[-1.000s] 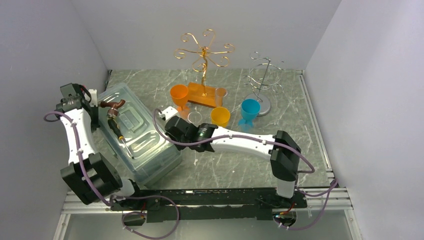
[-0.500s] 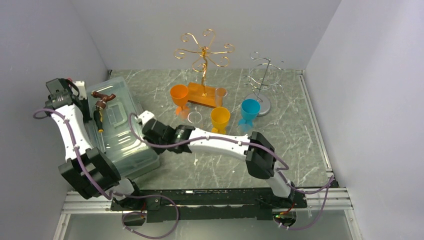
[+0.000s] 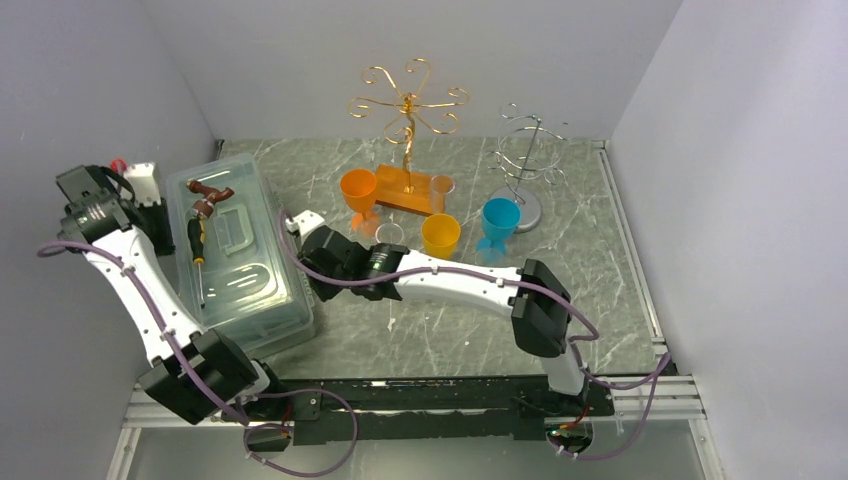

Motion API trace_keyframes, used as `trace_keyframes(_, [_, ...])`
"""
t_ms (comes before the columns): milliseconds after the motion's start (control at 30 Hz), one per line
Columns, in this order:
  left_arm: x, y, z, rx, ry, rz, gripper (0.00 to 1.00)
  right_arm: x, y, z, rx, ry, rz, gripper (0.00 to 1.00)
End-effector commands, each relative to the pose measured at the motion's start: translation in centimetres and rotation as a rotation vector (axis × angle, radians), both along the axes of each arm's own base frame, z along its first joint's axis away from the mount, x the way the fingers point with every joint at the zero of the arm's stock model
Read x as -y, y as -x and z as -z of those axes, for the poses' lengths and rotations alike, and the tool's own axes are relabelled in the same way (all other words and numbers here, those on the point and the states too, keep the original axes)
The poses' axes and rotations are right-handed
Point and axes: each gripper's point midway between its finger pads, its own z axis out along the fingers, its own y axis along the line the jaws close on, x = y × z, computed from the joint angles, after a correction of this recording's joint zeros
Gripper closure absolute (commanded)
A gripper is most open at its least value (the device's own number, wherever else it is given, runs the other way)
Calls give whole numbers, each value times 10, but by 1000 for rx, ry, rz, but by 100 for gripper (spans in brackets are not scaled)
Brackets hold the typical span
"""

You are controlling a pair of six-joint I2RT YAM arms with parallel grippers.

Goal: Place the wine glass upside down on the wine glass rack
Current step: Move the distractor to the center of the board.

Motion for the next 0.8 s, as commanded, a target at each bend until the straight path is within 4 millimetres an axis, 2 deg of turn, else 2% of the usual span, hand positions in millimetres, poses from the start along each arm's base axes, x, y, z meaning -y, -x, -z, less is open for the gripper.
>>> trace_keyframes(0, [26, -11, -67, 161, 29, 104, 62, -45, 18, -24, -34, -136, -83, 99])
trace_keyframes(100, [53, -14, -88, 215, 113, 193, 53, -65, 31, -23, -63, -163, -131, 100])
trace_keyframes(233, [86, -12, -98, 260, 226, 311, 50, -93, 49, -33, -102, -228, -205, 100])
trace_keyframes(400, [98, -7, -98, 266, 238, 370, 49, -129, 58, -44, -147, -326, -259, 100])
trace_keyframes(533, [113, 1, -100, 269, 266, 441, 48, -141, 47, -48, -142, -386, -260, 100])
trace_keyframes(567, [118, 3, -101, 274, 276, 464, 48, -139, 40, -49, -153, -394, -244, 100])
trace_keyframes(633, [132, 7, -103, 291, 313, 520, 46, -120, 19, -56, -151, -372, -190, 100])
trace_keyframes(667, [144, 10, -105, 306, 355, 559, 45, -105, 13, -48, -144, -340, -165, 100])
trace_keyframes(767, [170, 12, -107, 334, 439, 665, 44, -51, 8, -63, -75, -328, -102, 100])
